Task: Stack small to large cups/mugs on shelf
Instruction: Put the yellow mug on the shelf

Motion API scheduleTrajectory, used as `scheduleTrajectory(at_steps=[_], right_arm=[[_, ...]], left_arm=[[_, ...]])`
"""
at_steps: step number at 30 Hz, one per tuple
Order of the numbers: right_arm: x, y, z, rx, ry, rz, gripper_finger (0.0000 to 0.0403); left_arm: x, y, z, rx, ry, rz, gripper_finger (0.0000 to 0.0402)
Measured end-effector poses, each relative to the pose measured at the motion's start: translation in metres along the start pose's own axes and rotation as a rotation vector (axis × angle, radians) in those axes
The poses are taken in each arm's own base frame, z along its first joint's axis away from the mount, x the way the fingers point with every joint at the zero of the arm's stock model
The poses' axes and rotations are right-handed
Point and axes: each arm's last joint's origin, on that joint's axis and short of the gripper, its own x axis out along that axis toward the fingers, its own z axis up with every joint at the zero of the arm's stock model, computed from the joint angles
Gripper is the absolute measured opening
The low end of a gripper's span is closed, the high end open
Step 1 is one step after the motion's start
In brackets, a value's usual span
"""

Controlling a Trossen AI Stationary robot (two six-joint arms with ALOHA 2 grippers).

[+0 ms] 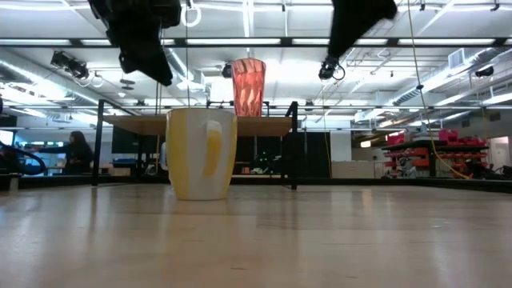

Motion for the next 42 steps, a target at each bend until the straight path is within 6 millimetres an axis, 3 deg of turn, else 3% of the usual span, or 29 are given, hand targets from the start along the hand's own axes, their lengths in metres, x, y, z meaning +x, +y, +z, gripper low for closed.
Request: scheduleTrajectory(at_steps=[7, 16, 21, 29, 42], right_arm=[[0.042, -0.008, -0.056, 0.088, -0.075, 0.211, 0.0096], [0.078, -0.021, -0.093, 0.104, -0.091, 0.219, 0.0097], [0.081, -0.021, -0.095, 0.099, -0.088, 0.205, 0.0097], [0.08, -0.02, -0.094, 0.088, -0.106, 0.211, 0.0097], [0.08, -0.019, -0.093, 0.08, -0.115, 0.219, 0.0097]], left_arm=[[0.012, 0.007, 0.004, -0.026, 0.028, 0.016, 0.0101], [0.056, -0.004, 0.016, -0.005, 0.143, -0.029, 0.0102], [0.067, -0.007, 0.026, -0.002, 0.169, -0.028, 0.0102], [0.085, 0.002, 0.022, -0.017, 0.281, 0.021, 0.0101], [0.088, 0.002, 0.022, -0.016, 0.289, 0.015, 0.0079]])
